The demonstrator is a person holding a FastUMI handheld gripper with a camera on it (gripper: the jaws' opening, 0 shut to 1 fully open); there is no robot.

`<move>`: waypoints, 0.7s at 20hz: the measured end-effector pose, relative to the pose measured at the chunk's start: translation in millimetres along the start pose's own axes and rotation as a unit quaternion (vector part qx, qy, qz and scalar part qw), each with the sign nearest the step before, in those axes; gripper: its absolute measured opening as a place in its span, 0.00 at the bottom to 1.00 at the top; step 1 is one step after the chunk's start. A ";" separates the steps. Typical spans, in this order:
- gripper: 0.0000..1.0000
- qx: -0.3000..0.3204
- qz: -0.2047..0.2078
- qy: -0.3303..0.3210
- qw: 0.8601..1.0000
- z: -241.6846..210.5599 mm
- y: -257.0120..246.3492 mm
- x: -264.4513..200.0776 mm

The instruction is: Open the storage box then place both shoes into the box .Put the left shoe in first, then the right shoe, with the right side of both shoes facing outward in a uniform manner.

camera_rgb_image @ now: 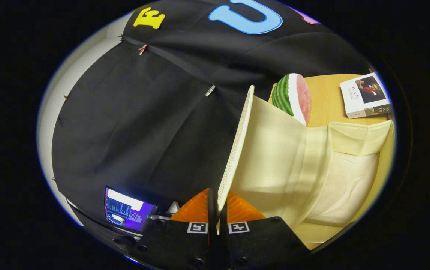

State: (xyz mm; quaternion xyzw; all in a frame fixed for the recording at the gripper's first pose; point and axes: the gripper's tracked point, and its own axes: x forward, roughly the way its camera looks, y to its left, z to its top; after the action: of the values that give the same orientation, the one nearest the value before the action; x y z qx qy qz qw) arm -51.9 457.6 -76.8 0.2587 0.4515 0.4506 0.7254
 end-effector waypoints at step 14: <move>0.98 -0.151 -0.087 -0.086 0.981 23.6 -22.5 1.1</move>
State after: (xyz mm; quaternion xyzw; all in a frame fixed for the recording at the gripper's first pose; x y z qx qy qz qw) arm -21.3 449.0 -84.1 0.1433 0.3351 0.4250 0.8286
